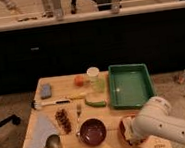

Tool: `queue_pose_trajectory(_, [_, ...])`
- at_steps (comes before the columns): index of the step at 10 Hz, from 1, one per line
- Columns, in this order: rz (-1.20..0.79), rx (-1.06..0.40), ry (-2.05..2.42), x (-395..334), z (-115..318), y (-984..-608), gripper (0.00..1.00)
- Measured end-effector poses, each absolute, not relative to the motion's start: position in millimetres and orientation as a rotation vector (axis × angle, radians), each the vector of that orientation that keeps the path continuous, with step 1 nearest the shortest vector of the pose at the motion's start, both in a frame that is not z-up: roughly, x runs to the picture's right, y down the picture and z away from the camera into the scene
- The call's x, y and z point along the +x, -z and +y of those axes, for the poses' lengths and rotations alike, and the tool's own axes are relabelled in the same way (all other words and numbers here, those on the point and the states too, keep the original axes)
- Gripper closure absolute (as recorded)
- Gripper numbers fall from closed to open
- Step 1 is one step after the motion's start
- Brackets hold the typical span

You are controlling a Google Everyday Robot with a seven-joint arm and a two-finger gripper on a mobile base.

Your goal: Wipe red bowl with eraser

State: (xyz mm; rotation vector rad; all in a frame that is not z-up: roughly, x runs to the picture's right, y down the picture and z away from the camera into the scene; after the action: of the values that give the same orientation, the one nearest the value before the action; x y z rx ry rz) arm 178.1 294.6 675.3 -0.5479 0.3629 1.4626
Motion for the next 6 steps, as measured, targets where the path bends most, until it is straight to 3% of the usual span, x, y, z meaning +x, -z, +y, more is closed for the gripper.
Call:
queue_pose_trajectory(2, [0.382,-0.547,-1.480,191.4,296.5,-677.1,1.00])
queue_pose_trajectory(6, [0.428,-0.569,-1.455,193.3,284.0,-714.8,1.00])
